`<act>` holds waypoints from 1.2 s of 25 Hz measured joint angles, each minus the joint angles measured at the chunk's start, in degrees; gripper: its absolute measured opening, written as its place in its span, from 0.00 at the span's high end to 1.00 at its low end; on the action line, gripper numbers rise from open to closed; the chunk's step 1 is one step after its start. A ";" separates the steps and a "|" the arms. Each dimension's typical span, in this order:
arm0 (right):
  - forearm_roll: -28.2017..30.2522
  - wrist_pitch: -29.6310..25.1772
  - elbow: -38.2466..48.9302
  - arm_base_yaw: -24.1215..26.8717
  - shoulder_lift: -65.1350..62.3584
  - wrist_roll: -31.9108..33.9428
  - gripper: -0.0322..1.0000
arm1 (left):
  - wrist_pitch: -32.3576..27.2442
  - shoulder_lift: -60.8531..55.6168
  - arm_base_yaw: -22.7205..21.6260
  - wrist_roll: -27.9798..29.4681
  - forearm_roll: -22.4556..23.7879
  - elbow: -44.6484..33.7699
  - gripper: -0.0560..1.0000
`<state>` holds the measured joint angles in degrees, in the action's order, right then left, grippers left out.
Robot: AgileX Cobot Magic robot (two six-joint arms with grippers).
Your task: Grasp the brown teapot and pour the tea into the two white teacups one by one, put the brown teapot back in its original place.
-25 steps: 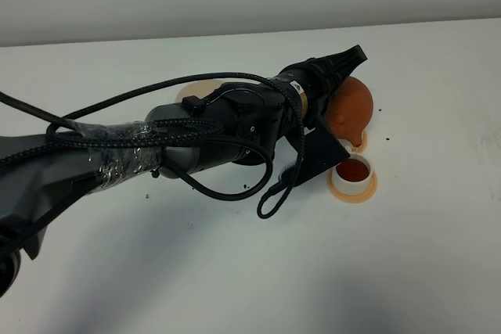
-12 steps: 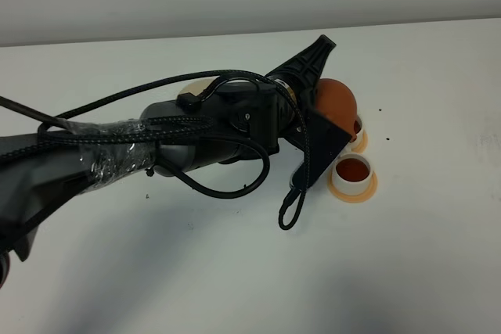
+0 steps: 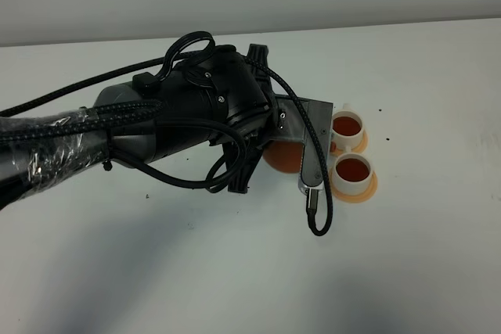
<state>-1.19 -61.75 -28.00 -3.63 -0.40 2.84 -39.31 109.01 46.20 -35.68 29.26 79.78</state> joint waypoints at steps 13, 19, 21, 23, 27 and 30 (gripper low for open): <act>0.00 0.00 0.00 0.00 0.00 0.02 0.73 | -8.40 -0.07 -0.23 18.06 -13.60 0.02 0.83; 0.00 0.00 0.00 0.00 0.00 0.02 0.73 | -8.79 -0.07 -0.54 24.01 -15.30 0.02 0.83; 0.00 0.00 0.00 0.00 0.00 -0.04 0.73 | -8.33 -0.07 -0.54 25.15 -15.30 0.02 0.83; 0.00 0.00 0.00 0.00 0.00 -0.04 0.73 | -7.86 -0.07 -0.54 25.59 -15.30 0.02 0.83; 0.00 0.00 0.00 0.00 0.00 0.00 0.73 | -7.81 -0.07 -0.54 25.64 -15.30 0.02 0.83; 0.00 0.00 0.00 0.00 0.00 0.00 0.73 | -7.81 -0.07 -0.54 25.64 -15.25 0.02 0.83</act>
<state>-1.19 -61.75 -28.00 -3.63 -0.40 2.84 -47.12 108.94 45.66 -10.05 14.01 79.79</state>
